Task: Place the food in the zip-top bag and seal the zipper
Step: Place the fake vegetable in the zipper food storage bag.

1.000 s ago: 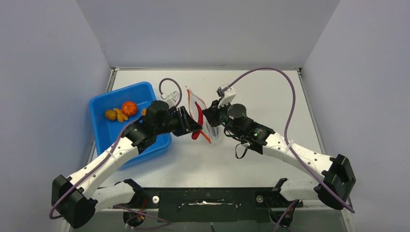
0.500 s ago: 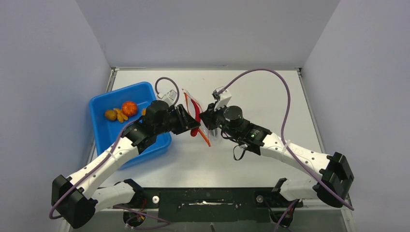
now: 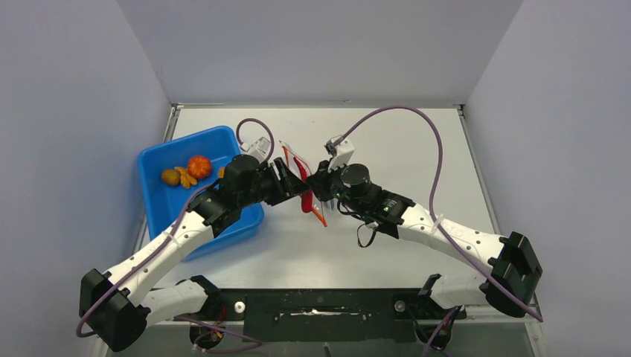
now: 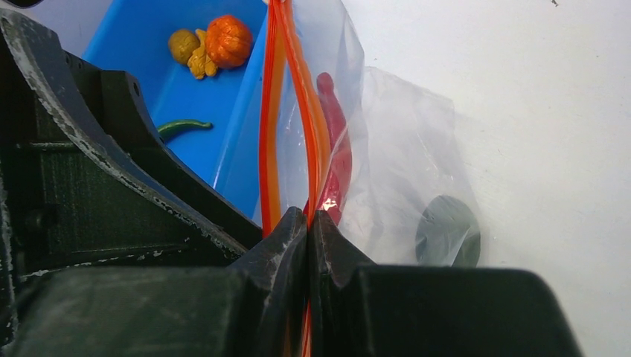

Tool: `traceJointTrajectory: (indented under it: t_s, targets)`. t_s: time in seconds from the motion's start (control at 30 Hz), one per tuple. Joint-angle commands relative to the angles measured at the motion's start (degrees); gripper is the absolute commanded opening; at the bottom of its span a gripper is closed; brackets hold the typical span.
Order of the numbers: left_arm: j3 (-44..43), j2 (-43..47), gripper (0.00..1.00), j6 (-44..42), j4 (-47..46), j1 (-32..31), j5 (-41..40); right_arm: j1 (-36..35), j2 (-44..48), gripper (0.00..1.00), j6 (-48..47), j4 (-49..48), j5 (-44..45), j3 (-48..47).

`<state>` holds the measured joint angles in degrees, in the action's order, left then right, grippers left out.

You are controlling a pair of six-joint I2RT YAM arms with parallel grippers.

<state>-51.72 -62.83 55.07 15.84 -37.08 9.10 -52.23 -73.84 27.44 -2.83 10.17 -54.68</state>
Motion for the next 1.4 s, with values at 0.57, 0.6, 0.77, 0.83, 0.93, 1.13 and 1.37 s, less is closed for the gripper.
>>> traceJointTrajectory:
  t_s: [0.57, 0.6, 0.77, 0.83, 0.93, 1.13, 1.37]
  targets:
    - [-0.53, 3.19, 0.42, -8.38, 4.07, -0.08, -13.9, -0.53, 1.77, 0.0, 5.08, 0.46, 0.37, -4.09]
    - [0.04, 3.13, 0.42, -8.32, 3.26, -0.05, -13.54, -0.5, 1.77, 0.0, 5.16, 0.46, 0.23, -4.2]
    - [2.1, 2.96, 0.41, -7.48, -0.7, -0.1, -11.68, -0.5, 1.8, 0.0, 5.51, 0.53, 0.11, -4.29]
    - [2.4, 2.71, 0.39, -7.48, -1.58, -0.05, -11.77, -0.44, 1.64, 0.0, 5.52, 0.55, 0.11, -4.11]
    - [2.14, 2.13, 0.33, -7.17, -2.11, -0.04, -11.72, -0.45, 1.43, 0.0, 5.59, 0.8, 0.11, -3.94]
    - [1.27, 2.86, 0.01, -6.53, -3.09, 0.02, -9.96, -0.38, 1.78, 0.0, 5.12, 2.72, 3.74, -3.79]
    - [1.25, 4.16, 0.0, -3.56, -6.15, 0.07, -5.02, 2.8, 3.76, 0.0, 4.55, 3.45, 6.75, -1.23]
